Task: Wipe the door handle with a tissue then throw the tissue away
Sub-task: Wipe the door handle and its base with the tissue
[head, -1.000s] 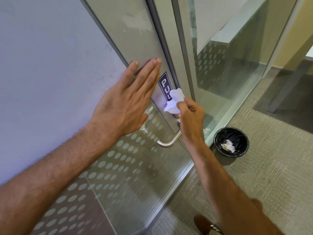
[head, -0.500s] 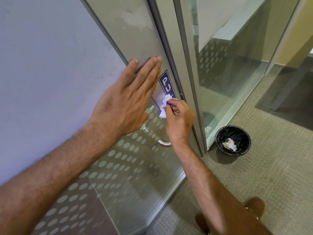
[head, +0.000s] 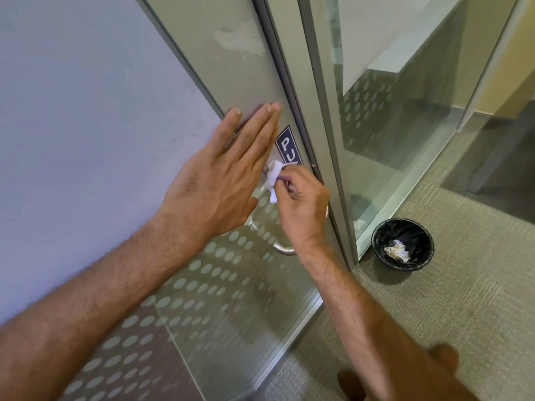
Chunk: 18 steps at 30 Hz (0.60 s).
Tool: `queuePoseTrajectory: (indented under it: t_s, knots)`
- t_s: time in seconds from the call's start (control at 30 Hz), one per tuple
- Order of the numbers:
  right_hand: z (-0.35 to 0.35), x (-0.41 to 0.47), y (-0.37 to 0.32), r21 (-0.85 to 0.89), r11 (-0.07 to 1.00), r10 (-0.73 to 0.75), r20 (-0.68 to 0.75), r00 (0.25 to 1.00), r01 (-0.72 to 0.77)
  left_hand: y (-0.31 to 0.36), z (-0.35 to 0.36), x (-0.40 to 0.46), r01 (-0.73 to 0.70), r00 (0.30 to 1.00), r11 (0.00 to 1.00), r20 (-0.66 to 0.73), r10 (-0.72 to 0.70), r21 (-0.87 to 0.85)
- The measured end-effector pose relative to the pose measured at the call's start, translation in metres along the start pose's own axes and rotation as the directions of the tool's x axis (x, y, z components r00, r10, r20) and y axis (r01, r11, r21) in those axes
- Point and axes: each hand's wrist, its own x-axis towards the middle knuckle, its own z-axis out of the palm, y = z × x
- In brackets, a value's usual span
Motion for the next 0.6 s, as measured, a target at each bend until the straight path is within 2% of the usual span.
queuePoseTrajectory:
  t_s: [0.07,0.17,0.3,0.4,0.47,0.53,0.6]
  knots:
    - [-0.006,-0.008,0.009,-0.027,0.998,0.058,0.047,0.997,-0.057,0.0,-0.002,0.0,0.003,1.0,1.0,0.01,-0.003,0.002]
    - [-0.012,-0.006,0.012,0.024,0.983,0.181,-0.024,0.983,-0.181,-0.001,-0.004,0.0,0.006,1.0,1.0,0.02,-0.006,-0.004]
    - [-0.002,0.011,-0.004,0.077,0.995,0.066,-0.083,0.994,-0.059,-0.002,-0.004,0.0,0.0,1.0,1.0,0.021,0.0,-0.007]
    - [0.0,0.006,-0.002,-0.001,1.0,-0.018,-0.063,0.998,0.018,0.0,-0.004,0.0,0.0,1.0,1.0,0.015,0.0,0.006]
    - [-0.003,-0.002,0.004,-0.028,1.0,-0.015,-0.026,1.0,0.015,0.0,-0.003,0.0,-0.006,1.0,1.0,0.013,0.006,0.013]
    - [-0.005,-0.009,0.011,-0.015,0.998,0.053,-0.011,0.999,-0.053,-0.001,-0.004,0.0,-0.008,1.0,1.0,0.013,0.008,0.007]
    - [-0.007,-0.01,0.016,0.025,0.982,0.186,-0.018,0.982,-0.185,-0.002,-0.006,0.0,0.002,1.0,1.0,0.03,-0.002,0.001]
